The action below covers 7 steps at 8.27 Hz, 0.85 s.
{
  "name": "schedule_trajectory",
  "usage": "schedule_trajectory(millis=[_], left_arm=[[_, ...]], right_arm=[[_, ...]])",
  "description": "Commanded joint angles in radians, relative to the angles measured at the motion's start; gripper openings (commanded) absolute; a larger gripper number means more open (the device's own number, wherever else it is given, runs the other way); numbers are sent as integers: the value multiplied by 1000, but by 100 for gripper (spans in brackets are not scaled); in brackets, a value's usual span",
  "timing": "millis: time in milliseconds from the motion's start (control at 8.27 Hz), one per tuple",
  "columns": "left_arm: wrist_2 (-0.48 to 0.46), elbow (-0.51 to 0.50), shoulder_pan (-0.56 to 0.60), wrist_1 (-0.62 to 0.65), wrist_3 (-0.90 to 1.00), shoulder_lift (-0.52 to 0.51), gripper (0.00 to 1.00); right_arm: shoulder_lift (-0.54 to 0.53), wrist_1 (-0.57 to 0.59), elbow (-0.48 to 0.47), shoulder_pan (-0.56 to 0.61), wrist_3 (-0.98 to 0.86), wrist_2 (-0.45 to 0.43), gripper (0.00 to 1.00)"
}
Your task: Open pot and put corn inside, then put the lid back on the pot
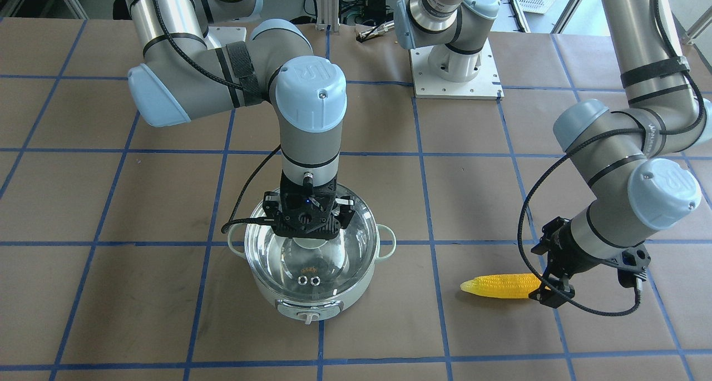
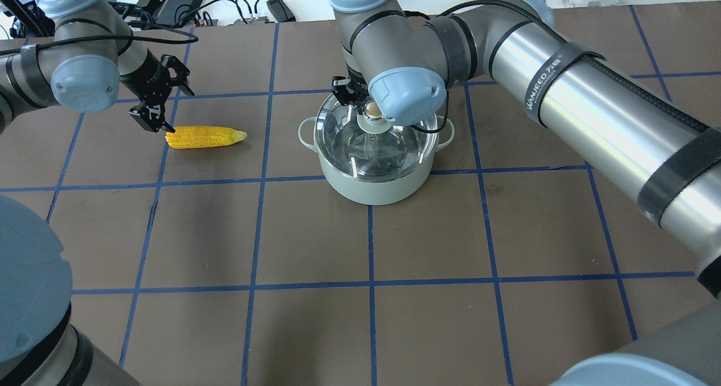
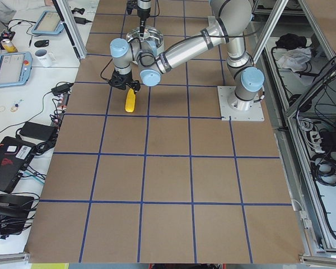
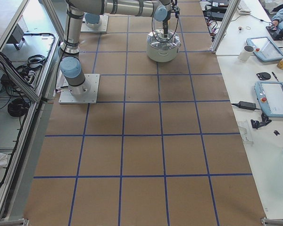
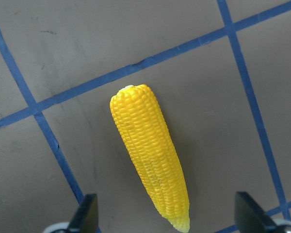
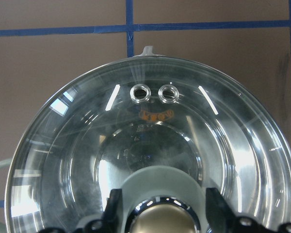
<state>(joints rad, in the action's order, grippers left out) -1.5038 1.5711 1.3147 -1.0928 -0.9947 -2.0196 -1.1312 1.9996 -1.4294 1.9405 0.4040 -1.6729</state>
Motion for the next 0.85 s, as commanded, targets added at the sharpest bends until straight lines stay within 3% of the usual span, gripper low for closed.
schedule_trajectory(millis=[0,121,363,726], left_arm=[[-1,9,0,8,-30,-46,100],[0,7,0,8,-48,-62,100],[-3,9,0,8,-71,-76,100],[-4,1,0,8,-74,-108,100]], right_arm=[[-1,1,0,-3,3,10,36],[-1,2,1,-3,3,12,26],[-7,2,12,-3,1,15,19],[-91,-34,20,-53,-36,28,20]])
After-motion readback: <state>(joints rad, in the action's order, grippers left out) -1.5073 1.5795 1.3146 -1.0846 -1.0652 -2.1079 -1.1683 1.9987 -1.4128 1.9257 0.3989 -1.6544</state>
